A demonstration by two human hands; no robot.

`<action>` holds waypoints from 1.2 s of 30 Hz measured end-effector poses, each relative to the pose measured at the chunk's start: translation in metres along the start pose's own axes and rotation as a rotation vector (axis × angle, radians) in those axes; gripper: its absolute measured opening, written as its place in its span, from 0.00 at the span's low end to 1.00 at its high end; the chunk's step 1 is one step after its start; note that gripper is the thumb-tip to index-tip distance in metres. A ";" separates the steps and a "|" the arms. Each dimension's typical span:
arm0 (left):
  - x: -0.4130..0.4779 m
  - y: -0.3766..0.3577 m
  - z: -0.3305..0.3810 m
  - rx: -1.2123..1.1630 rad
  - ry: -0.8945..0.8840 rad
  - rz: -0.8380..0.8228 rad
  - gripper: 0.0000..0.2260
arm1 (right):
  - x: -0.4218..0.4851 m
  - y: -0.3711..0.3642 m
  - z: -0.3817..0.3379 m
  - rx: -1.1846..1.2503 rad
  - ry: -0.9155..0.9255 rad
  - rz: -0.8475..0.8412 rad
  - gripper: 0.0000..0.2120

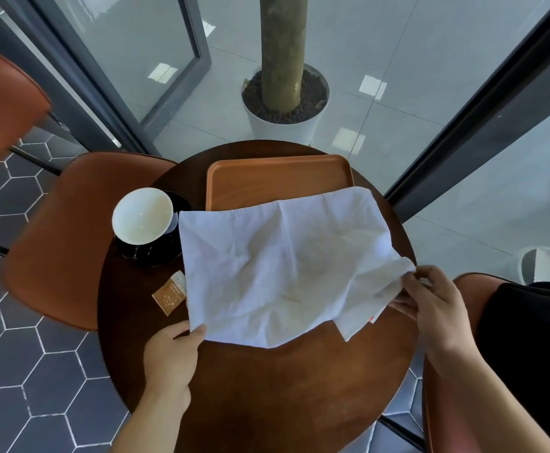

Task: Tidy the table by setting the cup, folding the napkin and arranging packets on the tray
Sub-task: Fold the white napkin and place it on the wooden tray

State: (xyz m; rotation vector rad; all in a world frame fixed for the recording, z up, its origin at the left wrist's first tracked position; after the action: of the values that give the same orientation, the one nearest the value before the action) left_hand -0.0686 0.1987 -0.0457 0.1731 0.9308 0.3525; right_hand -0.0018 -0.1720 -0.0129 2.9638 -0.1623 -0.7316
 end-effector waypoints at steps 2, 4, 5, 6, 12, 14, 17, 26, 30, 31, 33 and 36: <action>-0.002 -0.001 -0.001 0.009 -0.024 0.025 0.10 | -0.001 -0.001 -0.003 0.059 0.000 0.032 0.07; -0.004 -0.001 -0.002 0.014 -0.057 0.036 0.02 | -0.001 -0.002 -0.003 0.117 -0.017 0.044 0.05; -0.005 -0.001 -0.003 0.013 -0.071 0.033 0.02 | 0.000 -0.003 -0.004 0.151 -0.027 0.040 0.06; -0.006 -0.001 -0.002 0.001 -0.085 0.025 0.03 | 0.000 -0.004 -0.005 0.190 -0.037 0.029 0.06; -0.005 0.007 0.007 -0.096 -0.230 0.010 0.02 | -0.001 -0.009 -0.018 0.442 -0.140 -0.044 0.08; -0.005 0.013 0.018 -0.141 -0.296 0.035 0.03 | 0.002 -0.005 -0.025 0.588 -0.150 -0.075 0.10; -0.005 0.029 0.042 -0.189 -0.440 0.149 0.06 | 0.009 0.001 -0.035 0.690 -0.112 -0.106 0.10; -0.001 0.013 0.021 -0.196 -0.356 -0.072 0.18 | 0.014 -0.012 0.003 0.138 -0.258 -0.071 0.15; -0.005 0.014 0.028 -0.182 -0.373 -0.025 0.16 | 0.007 -0.007 0.003 -0.063 -0.146 0.032 0.09; -0.008 0.014 0.031 -0.217 -0.396 -0.051 0.15 | 0.003 -0.003 0.001 -0.050 -0.117 0.043 0.10; -0.016 0.012 0.034 -0.339 -0.451 -0.173 0.15 | -0.005 0.010 -0.004 0.054 -0.067 0.077 0.17; -0.030 0.003 0.008 -0.257 -0.397 -0.328 0.16 | -0.013 0.023 -0.003 0.135 -0.079 0.099 0.23</action>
State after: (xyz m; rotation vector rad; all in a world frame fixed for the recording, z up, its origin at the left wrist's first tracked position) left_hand -0.0790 0.1906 -0.0180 -0.1427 0.5027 0.1232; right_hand -0.0136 -0.1932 -0.0024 3.0278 -0.3752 -0.8570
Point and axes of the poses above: each hand's wrist, its own x-axis towards the middle knuckle, its own y-axis out of the back of the hand, z = x × y, the point moved 3 cm from there along x, towards the middle knuckle, and after that the axes turned 14 degrees about -z, right-handed, at the moved point
